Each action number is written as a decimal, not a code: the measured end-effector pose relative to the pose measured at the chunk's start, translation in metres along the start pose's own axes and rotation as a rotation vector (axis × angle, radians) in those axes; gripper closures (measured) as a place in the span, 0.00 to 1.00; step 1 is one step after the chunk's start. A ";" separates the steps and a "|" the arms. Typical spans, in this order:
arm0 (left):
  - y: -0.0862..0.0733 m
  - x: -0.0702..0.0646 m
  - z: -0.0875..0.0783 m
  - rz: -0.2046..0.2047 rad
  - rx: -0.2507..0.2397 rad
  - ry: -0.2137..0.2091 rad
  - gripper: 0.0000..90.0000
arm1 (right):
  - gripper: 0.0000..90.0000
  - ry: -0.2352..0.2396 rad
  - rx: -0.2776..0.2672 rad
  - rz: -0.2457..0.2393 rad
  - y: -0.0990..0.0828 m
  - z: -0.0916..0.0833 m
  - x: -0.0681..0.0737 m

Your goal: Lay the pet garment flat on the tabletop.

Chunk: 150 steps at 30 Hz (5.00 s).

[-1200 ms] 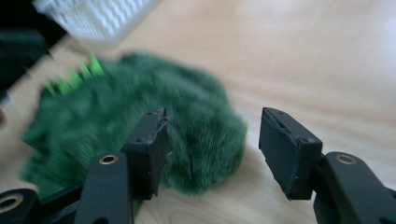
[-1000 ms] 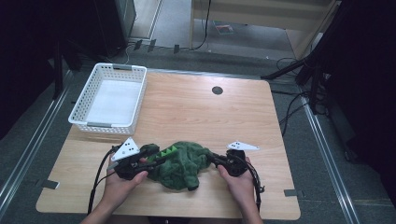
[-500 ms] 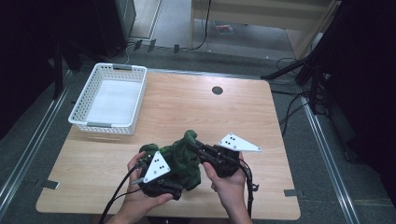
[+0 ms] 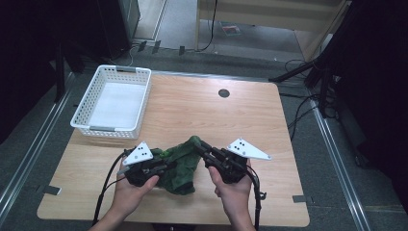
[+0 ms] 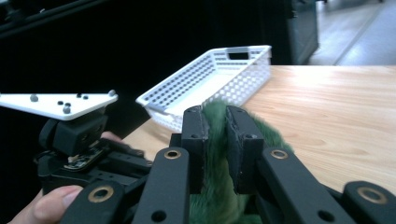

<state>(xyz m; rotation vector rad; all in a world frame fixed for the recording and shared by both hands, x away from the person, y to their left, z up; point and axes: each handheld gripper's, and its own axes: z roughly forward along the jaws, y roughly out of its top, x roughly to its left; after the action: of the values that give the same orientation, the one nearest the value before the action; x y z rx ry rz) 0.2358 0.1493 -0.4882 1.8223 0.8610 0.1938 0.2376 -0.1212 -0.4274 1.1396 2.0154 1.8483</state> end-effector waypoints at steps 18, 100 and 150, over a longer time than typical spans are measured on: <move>-0.005 0.046 -0.023 -0.239 -0.105 -0.053 0.91 | 0.45 -0.019 0.181 -0.057 -0.057 0.035 -0.052; -0.011 0.050 0.001 -0.118 0.142 0.202 0.72 | 0.83 0.145 0.503 -0.269 -0.089 0.069 -0.002; -0.011 0.062 -0.017 -0.194 -0.057 -0.156 0.97 | 0.57 -0.171 0.429 0.085 -0.087 0.103 -0.053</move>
<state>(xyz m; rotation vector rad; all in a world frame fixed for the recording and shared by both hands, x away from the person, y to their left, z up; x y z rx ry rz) 0.2670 0.2032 -0.5066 1.6656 0.9053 -0.0462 0.3006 -0.0694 -0.5472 1.4517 2.3554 1.3258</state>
